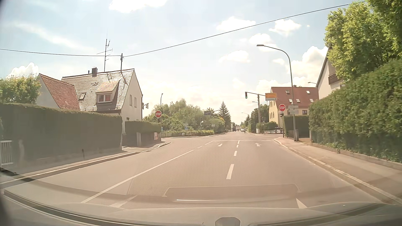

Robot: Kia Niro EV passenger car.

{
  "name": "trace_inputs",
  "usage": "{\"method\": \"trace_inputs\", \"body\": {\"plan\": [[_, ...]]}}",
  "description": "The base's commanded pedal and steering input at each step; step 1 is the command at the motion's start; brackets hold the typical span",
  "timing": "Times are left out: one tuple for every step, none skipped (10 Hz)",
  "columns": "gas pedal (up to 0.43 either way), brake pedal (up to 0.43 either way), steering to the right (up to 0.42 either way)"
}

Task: Follow the waypoints while adhering to traffic rules and regulations

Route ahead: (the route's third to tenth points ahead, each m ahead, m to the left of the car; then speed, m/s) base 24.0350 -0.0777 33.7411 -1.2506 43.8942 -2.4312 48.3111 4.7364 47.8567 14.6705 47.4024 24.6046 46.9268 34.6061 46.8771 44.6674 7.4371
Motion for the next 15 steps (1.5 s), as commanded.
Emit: {"method": "trace_inputs", "body": {"plan": [[0.138, 0.0, -0.008], [0.138, 0.0, -0.001], [0.138, 0.0, 0.003], [0.138, 0.0, 0.008], [0.138, 0.0, 0.01], [0.138, 0.0, 0.015], [0.13, 0.0, 0.021], [0.13, 0.0, 0.028], [0.13, 0.0, 0.032], [0.13, 0.0, 0.034], [0.13, 0.0, 0.035], [0.13, 0.0, 0.035], [0.13, 0.0, 0.035], [0.13, 0.0, 0.035], [0.118, 0.0, 0.035]]}}
